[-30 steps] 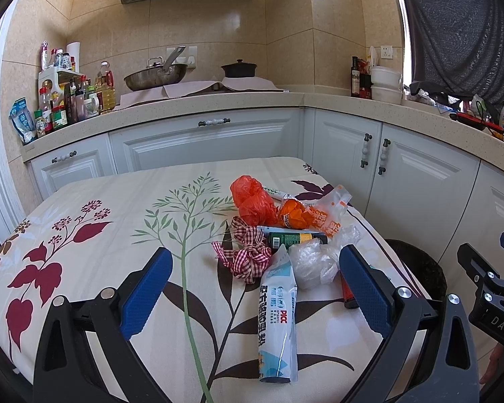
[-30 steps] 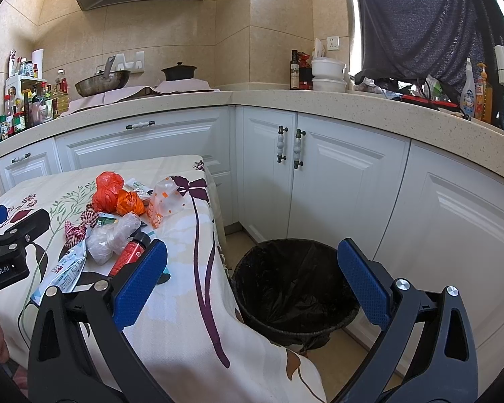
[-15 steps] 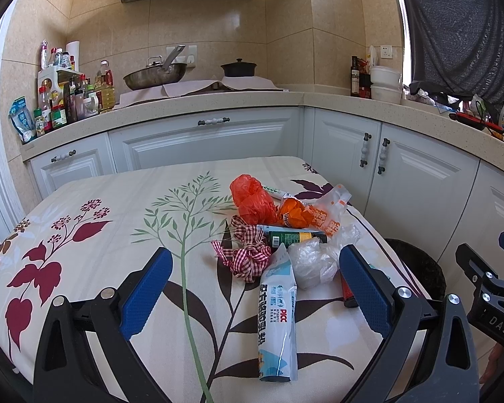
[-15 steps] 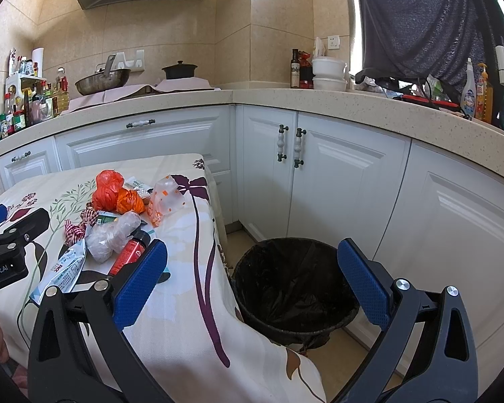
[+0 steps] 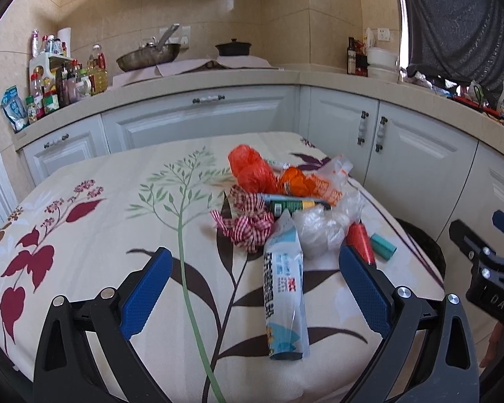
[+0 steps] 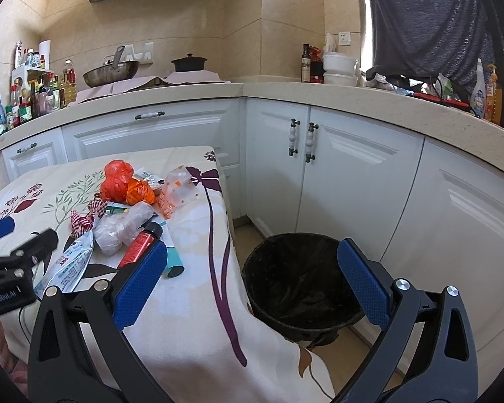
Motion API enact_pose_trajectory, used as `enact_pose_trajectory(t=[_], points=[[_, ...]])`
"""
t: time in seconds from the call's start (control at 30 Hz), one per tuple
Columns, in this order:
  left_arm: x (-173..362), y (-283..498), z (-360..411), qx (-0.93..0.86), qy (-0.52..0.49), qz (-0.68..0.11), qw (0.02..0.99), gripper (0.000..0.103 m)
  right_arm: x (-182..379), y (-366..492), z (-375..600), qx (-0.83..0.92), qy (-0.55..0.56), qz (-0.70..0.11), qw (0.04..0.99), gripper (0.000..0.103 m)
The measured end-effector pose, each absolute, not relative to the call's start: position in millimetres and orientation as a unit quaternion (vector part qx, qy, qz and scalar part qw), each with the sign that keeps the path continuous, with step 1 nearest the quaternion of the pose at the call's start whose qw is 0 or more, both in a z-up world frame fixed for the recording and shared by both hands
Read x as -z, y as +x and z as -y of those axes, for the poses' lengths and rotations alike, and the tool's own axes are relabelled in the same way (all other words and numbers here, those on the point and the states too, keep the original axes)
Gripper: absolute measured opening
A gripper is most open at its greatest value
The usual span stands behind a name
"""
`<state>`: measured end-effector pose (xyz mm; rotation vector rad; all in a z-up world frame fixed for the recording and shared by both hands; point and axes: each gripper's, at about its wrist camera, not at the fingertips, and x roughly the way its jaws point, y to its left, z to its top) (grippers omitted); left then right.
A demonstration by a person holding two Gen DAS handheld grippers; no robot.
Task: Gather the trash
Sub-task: 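Grasp the toothpaste tube with the left tool while the right tool grasps the red spray can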
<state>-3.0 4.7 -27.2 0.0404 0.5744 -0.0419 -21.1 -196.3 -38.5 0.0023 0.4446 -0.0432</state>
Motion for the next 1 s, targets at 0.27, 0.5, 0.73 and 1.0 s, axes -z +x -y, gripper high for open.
enact_pose_trajectory(t=[0.27, 0.5, 0.73, 1.0], points=[[46, -2, -2, 0.032, 0.036, -0.308, 0.950, 0.094, 44, -16, 191, 0.013, -0.003, -0.234, 0.972, 0.099], [54, -1, 0, 0.054, 0.040, -0.323, 0.944, 0.064, 45, -11, 186, 0.001, -0.004, -0.242, 0.970, 0.099], [54, 0, 1, 0.085, 0.039, -0.328, 0.940, 0.025, 47, -5, 176, -0.016, -0.011, -0.247, 0.969, 0.099], [46, -5, -8, 0.095, 0.027, -0.316, 0.944, 0.020, 49, 1, 155, -0.042, -0.021, -0.246, 0.968, 0.099]])
